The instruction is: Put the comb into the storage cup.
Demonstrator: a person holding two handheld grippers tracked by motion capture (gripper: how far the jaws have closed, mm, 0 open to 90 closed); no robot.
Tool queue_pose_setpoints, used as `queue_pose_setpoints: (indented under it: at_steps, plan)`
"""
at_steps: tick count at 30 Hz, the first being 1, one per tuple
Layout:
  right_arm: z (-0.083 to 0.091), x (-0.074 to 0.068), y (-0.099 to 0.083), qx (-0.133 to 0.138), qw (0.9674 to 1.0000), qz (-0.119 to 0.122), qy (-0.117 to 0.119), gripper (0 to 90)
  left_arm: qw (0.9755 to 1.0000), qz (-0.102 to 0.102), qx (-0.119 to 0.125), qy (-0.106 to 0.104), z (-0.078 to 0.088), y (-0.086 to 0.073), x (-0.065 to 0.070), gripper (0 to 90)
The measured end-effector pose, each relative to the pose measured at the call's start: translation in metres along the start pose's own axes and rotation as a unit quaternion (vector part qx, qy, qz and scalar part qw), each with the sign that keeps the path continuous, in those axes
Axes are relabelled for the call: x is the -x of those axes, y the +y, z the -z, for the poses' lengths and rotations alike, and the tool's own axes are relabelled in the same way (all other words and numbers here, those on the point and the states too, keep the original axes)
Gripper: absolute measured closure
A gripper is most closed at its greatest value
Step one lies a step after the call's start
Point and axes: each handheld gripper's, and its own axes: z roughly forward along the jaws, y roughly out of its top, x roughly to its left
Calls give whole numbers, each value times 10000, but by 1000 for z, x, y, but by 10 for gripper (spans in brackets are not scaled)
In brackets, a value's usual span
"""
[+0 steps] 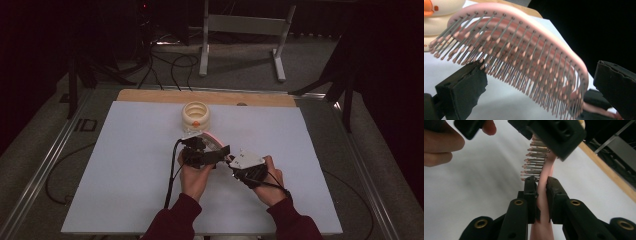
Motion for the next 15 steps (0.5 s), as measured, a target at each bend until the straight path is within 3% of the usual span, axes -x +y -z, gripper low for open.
queue_pose_setpoints:
  at_steps: [6, 15]
  plan:
    - [0, -4, 3, 79, 9997, 117, -179, 796, 9996, 166, 83, 229, -2, 5, 7, 0]
    - [2, -8, 6, 197, 9986, 239, -423, 796, 9975, 174, 232, 649, -2, 9, 18, 53]
